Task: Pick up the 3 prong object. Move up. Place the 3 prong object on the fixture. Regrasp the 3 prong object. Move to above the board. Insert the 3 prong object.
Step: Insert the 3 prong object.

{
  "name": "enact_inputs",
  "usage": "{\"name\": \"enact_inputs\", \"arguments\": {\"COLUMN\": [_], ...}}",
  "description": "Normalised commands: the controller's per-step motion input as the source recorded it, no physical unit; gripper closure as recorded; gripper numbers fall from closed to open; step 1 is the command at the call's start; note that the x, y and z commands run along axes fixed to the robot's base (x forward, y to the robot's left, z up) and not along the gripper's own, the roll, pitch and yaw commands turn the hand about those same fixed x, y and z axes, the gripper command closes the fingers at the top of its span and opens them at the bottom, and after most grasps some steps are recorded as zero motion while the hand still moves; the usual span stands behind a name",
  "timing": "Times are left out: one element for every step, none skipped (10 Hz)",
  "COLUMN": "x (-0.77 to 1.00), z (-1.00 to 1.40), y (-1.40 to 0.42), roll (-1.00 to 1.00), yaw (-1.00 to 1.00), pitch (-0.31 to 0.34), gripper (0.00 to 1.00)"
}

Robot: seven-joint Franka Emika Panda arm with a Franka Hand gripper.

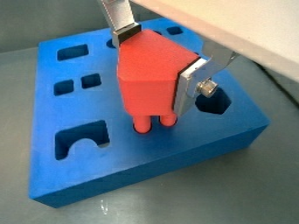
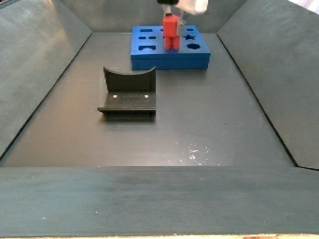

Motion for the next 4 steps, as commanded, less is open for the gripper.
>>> {"name": "enact_inputs", "arguments": {"x": [0.03, 0.0, 0.0, -0.07], "z": [-0.73, 0.0, 0.0, -0.03], "y": [0.0, 0.0, 0.0, 0.12], "roll": [0.0, 0.0, 0.01, 0.22], "yaw": [0.13, 0.0, 0.0, -0.01], "pitch": [-0.209, 0.0, 0.0, 0.0], "gripper": [1.0, 0.0, 0.0, 0.0]}}
